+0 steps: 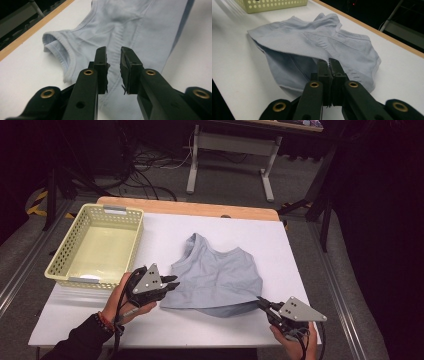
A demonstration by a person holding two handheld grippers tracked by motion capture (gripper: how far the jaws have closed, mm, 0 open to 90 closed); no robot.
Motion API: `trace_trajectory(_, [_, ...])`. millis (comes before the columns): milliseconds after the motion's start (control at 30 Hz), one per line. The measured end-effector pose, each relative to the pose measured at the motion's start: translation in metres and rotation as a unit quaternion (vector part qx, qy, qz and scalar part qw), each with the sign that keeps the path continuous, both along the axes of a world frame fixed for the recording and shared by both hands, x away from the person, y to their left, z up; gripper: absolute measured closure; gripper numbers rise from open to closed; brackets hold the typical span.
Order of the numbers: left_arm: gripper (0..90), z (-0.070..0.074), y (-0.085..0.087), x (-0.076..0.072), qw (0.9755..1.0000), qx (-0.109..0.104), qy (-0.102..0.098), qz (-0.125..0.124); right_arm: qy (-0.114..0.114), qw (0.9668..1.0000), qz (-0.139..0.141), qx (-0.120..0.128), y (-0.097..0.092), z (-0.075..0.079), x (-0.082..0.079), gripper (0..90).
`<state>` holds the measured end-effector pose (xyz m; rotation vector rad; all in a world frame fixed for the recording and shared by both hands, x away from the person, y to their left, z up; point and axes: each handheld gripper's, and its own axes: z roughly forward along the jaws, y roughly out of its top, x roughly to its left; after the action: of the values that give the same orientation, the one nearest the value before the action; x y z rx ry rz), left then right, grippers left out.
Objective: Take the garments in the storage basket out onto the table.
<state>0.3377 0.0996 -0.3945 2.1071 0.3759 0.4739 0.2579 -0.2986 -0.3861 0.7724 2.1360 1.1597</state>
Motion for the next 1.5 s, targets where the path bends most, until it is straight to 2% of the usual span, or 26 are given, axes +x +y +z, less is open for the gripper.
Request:
trace_trajectory(100, [72.9,-0.002,-0.001,0.001,1.0000,0.003,0.003,0.002,-0.005,1.0000,0.000,0.005,-0.002,0.003,-0.004,88.8])
trace_trajectory(133, [65.4,-0.005,-0.002,0.003,0.9999,0.009,0.005,0.008,-0.008,1.0000,-0.002,0.003,-0.003,0.002,-0.006,86.5])
trace_trajectory(200, [61.2,-0.008,-0.003,0.004,0.9998,0.016,0.006,0.010,-0.009,0.9999,-0.004,0.004,-0.003,0.002,-0.007,82.2])
trace_trajectory(233, [57.5,-0.014,-0.005,0.008,0.9996,0.023,0.012,0.014,-0.012,0.9996,-0.004,0.025,-0.006,0.002,-0.007,66.8])
trace_trajectory(267, [54.2,-0.018,-0.006,0.010,0.9993,0.027,0.014,0.020,-0.011,0.9995,-0.009,0.027,-0.007,0.002,-0.007,60.0])
trace_trajectory(300, [50.2,-0.018,-0.006,0.010,0.9993,0.027,0.014,0.020,-0.011,0.9995,-0.009,0.027,-0.007,0.002,-0.007,60.0])
trace_trajectory(333, [48.5,-0.021,-0.007,0.012,0.9991,0.028,0.020,0.023,-0.013,0.9993,-0.010,0.033,-0.007,0.003,-0.006,52.6])
trace_trajectory(433, [42.1,-0.032,-0.008,0.021,0.9981,0.033,0.043,0.030,-0.011,0.9987,0.001,0.049,-0.008,0.001,-0.005,49.1])
trace_trajectory(467, [38.6,-0.039,-0.009,0.027,0.9967,0.032,0.066,0.035,-0.012,0.9987,-0.006,0.048,-0.008,-0.003,-0.002,48.6])
trace_trajectory(533, [38.5,-0.045,-0.009,0.031,0.9958,0.035,0.076,0.038,-0.015,0.9988,-0.028,0.037,-0.008,-0.009,0.003,49.1])
trace_trajectory(567, [38.8,-0.045,-0.009,0.031,0.9958,0.035,0.076,0.038,-0.015,0.9986,-0.037,0.036,-0.009,-0.013,0.006,51.2])
trace_trajectory(600, [39.4,-0.051,-0.009,0.036,0.9945,0.041,0.087,0.041,-0.011,0.9980,-0.050,0.036,-0.012,-0.019,0.011,54.1])
trace_trajectory(700, [43.8,-0.056,-0.009,0.039,0.9938,0.046,0.093,0.040,-0.005,0.9948,-0.096,0.036,-0.019,-0.035,0.024,57.5])
trace_trajectory(767, [47.2,-0.057,-0.009,0.041,0.9932,0.047,0.098,0.040,0.013,0.9932,-0.112,0.030,-0.024,-0.043,0.034,56.2])
trace_trajectory(867, [50.9,-0.059,-0.010,0.043,0.9922,0.049,0.104,0.047,0.038,0.9897,-0.132,0.040,-0.031,-0.050,0.049,51.9])
trace_trajectory(933, [51.6,-0.060,-0.010,0.043,0.9917,0.049,0.106,0.052,0.038,0.9888,-0.137,0.045,-0.033,-0.050,0.053,51.2])
trace_trajectory(1000, [54.2,-0.062,-0.008,0.045,0.9904,0.049,0.118,0.053,0.049,0.9876,-0.139,0.055,-0.034,-0.052,0.063,48.8])
trace_trajectory(1033, [54.2,-0.065,-0.007,0.046,0.9881,0.055,0.130,0.061,0.059,0.9865,-0.141,0.058,-0.034,-0.054,0.069,48.4])
trace_trajectory(1067, [54.5,-0.067,-0.007,0.046,0.9874,0.054,0.136,0.060,0.068,0.9862,-0.139,0.060,-0.034,-0.055,0.074,48.1])
trace_trajectory(1167, [57.2,-0.069,-0.004,0.047,0.9866,0.045,0.146,0.057,0.081,0.9857,-0.139,0.050,-0.032,-0.058,0.082,47.7])
trace_trajectory(1233, [62.3,-0.069,-0.002,0.046,0.9866,0.044,0.150,0.047,0.110,0.9828,-0.141,0.045,-0.032,-0.061,0.094,44.6])
trace_trajectory(1267, [67.5,-0.069,-0.002,0.045,0.9865,0.040,0.153,0.042,0.126,0.9798,-0.149,0.045,-0.031,-0.061,0.098,43.1])
trace_trajectory(1333, [75.1,-0.070,-0.001,0.044,0.9856,0.033,0.162,0.037,0.151,0.9774,-0.136,0.058,-0.032,-0.063,0.104,48.0])
trace_trajectory(1367, [79.5,-0.071,-0.001,0.044,0.9850,0.029,0.166,0.034,0.154,0.9773,-0.134,0.057,-0.031,-0.063,0.105,48.7])
trace_trajectory(1433, [86.3,-0.071,-0.002,0.042,0.9855,0.030,0.164,0.034,0.171,0.9763,-0.118,0.062,-0.030,-0.065,0.109,56.9])
trace_trajectory(1500, [86.8,-0.070,-0.003,0.039,0.9864,0.035,0.157,0.035,0.173,0.9759,-0.118,0.061,-0.029,-0.066,0.109,58.4])
